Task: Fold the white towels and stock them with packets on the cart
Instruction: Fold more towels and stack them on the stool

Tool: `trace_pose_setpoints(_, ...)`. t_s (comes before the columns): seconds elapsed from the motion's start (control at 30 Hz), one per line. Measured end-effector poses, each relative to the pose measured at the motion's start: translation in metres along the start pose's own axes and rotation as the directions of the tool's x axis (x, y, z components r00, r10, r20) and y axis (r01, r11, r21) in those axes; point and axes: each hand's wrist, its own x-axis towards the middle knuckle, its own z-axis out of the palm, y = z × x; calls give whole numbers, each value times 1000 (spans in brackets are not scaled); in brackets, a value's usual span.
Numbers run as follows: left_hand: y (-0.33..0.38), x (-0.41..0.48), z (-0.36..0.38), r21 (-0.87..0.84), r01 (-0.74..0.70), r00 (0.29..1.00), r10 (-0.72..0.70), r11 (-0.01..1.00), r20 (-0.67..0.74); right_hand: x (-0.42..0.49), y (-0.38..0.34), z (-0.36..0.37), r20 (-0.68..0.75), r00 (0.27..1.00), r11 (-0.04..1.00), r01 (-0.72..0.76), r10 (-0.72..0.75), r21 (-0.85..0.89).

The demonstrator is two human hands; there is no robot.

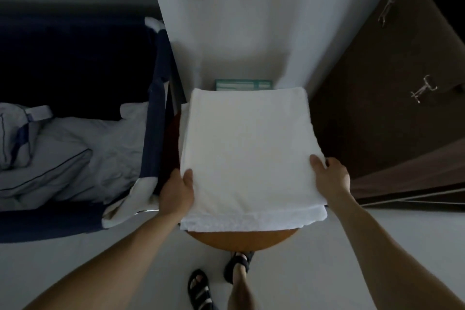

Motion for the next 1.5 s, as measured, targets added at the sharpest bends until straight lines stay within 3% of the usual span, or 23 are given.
trace_pose_setpoints(0.2, -15, 6, 11, 176, -9, 1000, 10, 984, -5, -16, 18, 23, 22, 997, 997, -74, 75, -29)
trace_pose_setpoints(0.33, -14, 6, 14, 160, 26, 998, -17, 987, -53, -21, 14, 29, -11, 995, 980, -95, 94, -176)
trace_pose_setpoints(0.4, -8, 1, 14, 188, -80, 983, 108, 979, -146, -22, 10, 27, -68, 997, 927, 8, -37, -375)
trace_pose_setpoints(0.47, 5, -4, 14, 346, -271, 932, 335, 898, -138, -23, 3, 26, -106, 954, 830, 185, -279, -527)
trace_pose_setpoints(0.53, 19, -3, 19, 475, -451, 866, 499, 756, 28, -23, -6, 27, 9, 901, 717, 352, -434, -601)
trace_pose_setpoints(0.63, 25, 7, 31, 503, -577, 807, 545, 644, 228, -24, -6, 42, 246, 854, 580, 497, -458, -645)
trace_pose_setpoints(0.73, 6, 13, 42, 512, -572, 817, 503, 641, 283, -26, 11, 61, 319, 851, 556, 517, -418, -651)
trace_pose_setpoints(0.9, -6, 16, 58, 521, -564, 817, 526, 640, 237, -24, 25, 71, 293, 856, 565, 505, -426, -652)
trace_pose_setpoints(1.2, 20, 17, 30, 525, -564, 825, 468, 638, 318, -23, 8, 62, 306, 847, 571, 523, -435, -633)
trace_pose_setpoints(1.33, 67, 40, -17, 598, -532, 828, 516, 599, 220, -14, -62, 64, 302, 771, 556, 621, -561, -553)
trace_pose_setpoints(1.5, 82, 70, -90, 612, -400, 880, 472, 682, 50, -29, -170, 88, 394, 622, 459, 775, -676, -435)
